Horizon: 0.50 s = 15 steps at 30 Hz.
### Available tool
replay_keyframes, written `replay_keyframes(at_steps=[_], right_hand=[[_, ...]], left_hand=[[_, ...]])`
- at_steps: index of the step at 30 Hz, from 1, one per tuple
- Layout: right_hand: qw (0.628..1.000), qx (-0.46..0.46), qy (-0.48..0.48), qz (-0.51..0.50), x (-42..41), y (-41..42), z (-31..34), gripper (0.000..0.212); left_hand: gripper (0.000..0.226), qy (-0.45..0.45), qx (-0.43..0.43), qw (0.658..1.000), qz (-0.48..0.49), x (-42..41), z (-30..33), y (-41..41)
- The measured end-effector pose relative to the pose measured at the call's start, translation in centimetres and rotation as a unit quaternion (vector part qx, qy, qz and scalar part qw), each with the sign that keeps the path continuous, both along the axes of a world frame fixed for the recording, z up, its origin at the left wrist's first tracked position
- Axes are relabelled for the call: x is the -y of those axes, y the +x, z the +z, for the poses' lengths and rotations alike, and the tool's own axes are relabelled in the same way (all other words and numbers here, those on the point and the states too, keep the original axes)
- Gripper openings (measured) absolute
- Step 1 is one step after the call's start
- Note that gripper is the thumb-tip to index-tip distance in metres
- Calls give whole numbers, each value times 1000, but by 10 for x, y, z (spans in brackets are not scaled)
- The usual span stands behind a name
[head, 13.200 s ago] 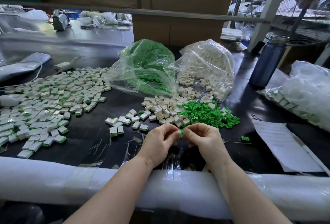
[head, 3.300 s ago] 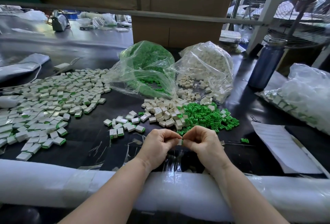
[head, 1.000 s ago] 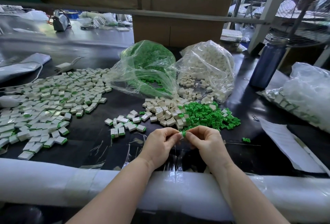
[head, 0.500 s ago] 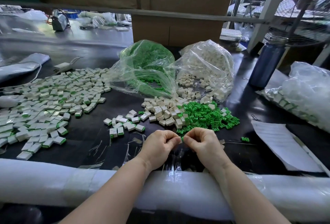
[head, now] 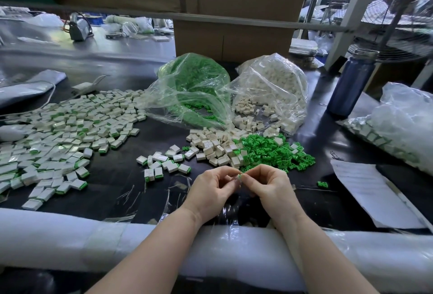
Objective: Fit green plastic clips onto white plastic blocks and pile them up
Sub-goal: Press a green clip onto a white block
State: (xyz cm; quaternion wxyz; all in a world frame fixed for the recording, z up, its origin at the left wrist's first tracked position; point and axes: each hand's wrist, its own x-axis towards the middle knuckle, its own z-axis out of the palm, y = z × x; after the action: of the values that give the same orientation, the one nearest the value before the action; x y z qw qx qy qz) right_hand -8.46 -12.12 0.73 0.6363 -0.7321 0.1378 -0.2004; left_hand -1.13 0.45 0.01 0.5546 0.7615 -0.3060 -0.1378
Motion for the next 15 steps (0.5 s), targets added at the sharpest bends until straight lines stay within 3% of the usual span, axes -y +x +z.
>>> replay_keyframes(at_steps=[10, 15], right_hand=[[999, 18, 1, 32, -1, -2, 1, 15], [999, 22, 24, 39, -1, 1, -2, 5]], left_hand=[[16, -14, -11, 1000, 6, -2, 3, -1], [19, -28, -7, 1000, -9, -2, 7, -1]])
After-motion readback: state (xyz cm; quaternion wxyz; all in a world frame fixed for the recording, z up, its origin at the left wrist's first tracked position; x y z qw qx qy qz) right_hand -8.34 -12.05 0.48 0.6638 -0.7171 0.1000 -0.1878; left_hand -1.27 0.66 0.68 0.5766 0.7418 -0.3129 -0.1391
